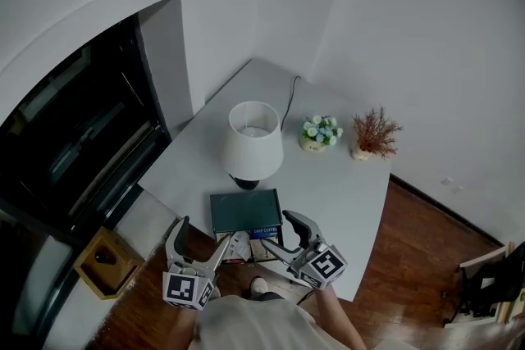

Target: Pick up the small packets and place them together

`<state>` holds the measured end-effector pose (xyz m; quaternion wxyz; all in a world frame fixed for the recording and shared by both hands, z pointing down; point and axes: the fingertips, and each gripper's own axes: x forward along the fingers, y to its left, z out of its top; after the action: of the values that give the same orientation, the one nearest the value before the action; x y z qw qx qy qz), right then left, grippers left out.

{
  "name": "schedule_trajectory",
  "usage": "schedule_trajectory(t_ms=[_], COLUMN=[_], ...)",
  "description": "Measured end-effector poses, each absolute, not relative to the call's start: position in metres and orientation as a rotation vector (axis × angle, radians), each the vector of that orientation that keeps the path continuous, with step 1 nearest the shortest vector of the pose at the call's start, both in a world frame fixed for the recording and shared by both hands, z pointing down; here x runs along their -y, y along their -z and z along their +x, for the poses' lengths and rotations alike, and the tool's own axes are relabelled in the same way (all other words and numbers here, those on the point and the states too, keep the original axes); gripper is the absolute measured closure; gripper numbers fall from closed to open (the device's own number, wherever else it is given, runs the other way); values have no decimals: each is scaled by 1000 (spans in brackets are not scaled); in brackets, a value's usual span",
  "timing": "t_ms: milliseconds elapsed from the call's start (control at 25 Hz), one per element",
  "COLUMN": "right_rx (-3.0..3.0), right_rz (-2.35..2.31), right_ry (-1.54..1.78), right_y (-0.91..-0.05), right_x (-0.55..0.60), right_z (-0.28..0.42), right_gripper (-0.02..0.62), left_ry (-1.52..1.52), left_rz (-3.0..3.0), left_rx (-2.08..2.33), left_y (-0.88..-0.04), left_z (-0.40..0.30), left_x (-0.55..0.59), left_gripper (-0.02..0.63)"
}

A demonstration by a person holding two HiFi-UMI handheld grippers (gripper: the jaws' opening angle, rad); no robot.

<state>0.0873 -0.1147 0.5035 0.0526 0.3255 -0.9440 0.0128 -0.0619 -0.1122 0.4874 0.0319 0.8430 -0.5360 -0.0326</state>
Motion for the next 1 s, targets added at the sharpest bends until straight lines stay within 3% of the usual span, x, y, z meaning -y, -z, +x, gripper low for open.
schedule_trajectory(t_ms=[120,200,440,880,920,960,1000], right_rx=[2746,2636,2218,1845,1839,1839,1841], right_rz=[717,540,106,-144,-145,-142,-135], right_ry=[-155,-213,-150,-31,-23,-11,6], right_y=[-564,-608,-718,-789,-788,-786,-784], right_x=[114,112,96,94,92,92,92], right_z=[85,87,92,94,93,92,91], right_gripper=[259,329,330,331,350,416,418], left_ry=[105,103,75,66,67,67,65], left_rz=[2571,2560,2550,2501,2496,2493,2492], left_rx=[1667,1674,1700,1778,1783,1787,1790], left_y=[-491,-492,-495,-495,-495,-496,-497], left_z=[-67,-70,-79,-102,-104,-106,-108], left_x=[114,113,111,102,101,100,99], left_gripper=[187,187,189,196,197,199,200])
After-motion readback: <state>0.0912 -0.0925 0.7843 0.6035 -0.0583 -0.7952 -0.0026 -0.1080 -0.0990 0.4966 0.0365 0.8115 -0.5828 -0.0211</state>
